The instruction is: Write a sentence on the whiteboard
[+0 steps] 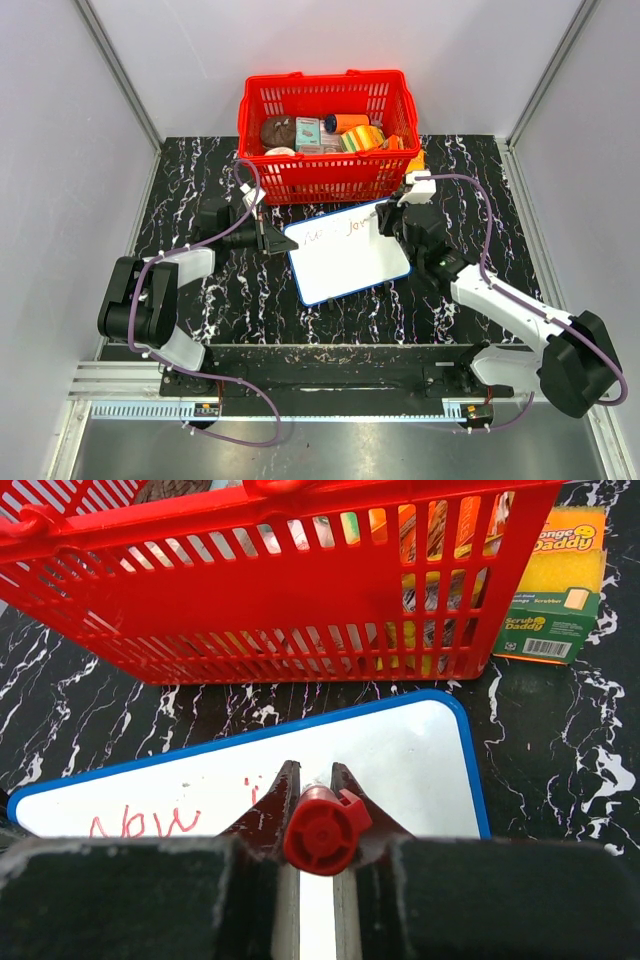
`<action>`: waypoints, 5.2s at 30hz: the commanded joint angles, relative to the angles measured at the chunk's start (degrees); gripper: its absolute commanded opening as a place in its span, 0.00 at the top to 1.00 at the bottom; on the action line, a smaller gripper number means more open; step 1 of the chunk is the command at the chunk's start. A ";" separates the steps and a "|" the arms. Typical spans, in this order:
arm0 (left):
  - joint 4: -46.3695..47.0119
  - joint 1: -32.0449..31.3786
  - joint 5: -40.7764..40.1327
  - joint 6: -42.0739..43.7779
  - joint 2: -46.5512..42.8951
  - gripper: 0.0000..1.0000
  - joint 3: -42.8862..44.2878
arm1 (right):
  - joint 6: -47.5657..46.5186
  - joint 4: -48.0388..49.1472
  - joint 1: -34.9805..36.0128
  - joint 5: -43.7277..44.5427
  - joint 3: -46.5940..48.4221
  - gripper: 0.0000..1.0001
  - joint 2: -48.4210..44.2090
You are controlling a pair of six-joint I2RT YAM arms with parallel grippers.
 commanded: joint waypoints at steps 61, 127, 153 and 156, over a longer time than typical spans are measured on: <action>0.49 -0.59 -6.75 6.36 -0.13 1.00 -0.65 | 2.85 -3.61 -0.70 -6.18 -2.11 1.00 -5.93; 0.49 -0.59 -6.66 6.27 -0.13 1.00 -0.65 | 1.97 -1.51 -3.77 -5.21 0.00 1.00 -1.36; 0.49 -0.59 -6.75 6.36 -0.31 1.00 -0.73 | 3.55 -0.89 -3.69 -8.73 -3.16 1.00 -3.03; 0.49 -0.59 -6.83 6.27 -0.31 1.00 -0.73 | 3.99 -0.28 -3.68 -9.26 -2.81 1.00 -2.77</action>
